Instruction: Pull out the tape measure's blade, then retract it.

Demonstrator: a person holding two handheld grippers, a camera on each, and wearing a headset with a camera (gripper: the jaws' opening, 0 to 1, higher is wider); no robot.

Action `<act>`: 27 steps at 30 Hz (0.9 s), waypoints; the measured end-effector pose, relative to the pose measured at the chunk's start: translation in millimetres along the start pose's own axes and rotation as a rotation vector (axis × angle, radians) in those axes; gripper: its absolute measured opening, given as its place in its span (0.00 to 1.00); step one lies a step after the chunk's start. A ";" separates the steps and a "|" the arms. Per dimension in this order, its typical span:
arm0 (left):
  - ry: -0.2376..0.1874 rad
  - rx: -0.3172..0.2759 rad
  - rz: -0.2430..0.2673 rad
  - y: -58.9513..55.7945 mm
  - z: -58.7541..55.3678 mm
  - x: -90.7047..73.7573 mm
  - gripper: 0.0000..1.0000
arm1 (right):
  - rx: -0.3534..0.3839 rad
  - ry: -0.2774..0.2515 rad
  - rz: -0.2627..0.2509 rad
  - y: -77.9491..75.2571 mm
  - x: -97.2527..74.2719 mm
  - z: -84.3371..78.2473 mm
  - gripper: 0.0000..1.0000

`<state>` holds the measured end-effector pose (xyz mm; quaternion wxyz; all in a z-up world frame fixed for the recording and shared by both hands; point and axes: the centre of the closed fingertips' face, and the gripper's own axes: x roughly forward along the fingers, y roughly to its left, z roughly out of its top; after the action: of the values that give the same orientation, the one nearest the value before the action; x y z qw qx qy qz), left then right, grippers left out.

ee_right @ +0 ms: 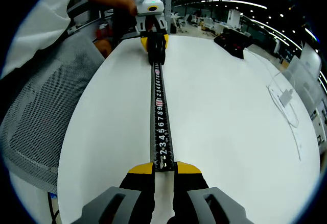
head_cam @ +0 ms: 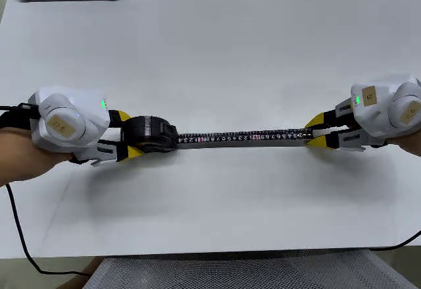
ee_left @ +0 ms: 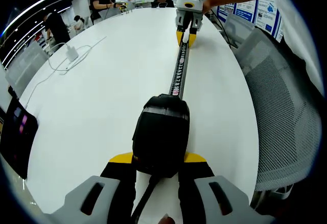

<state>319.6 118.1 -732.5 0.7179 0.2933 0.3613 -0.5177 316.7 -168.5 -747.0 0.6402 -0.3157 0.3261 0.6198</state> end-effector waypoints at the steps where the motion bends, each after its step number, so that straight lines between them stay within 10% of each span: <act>1: -0.001 0.000 0.000 0.1 0.1 0.0 0.26 | 0.000 0.004 -0.001 -0.1 0.4 -0.4 0.09; 27: -0.011 -0.025 0.014 0.3 3.8 -0.5 0.29 | 0.067 0.011 -0.008 -2.5 -0.8 -1.9 0.13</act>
<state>320.6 115.5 -730.0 0.7273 0.2839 0.3616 -0.5096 319.2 -170.6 -747.5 0.6511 -0.2988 0.3487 0.6043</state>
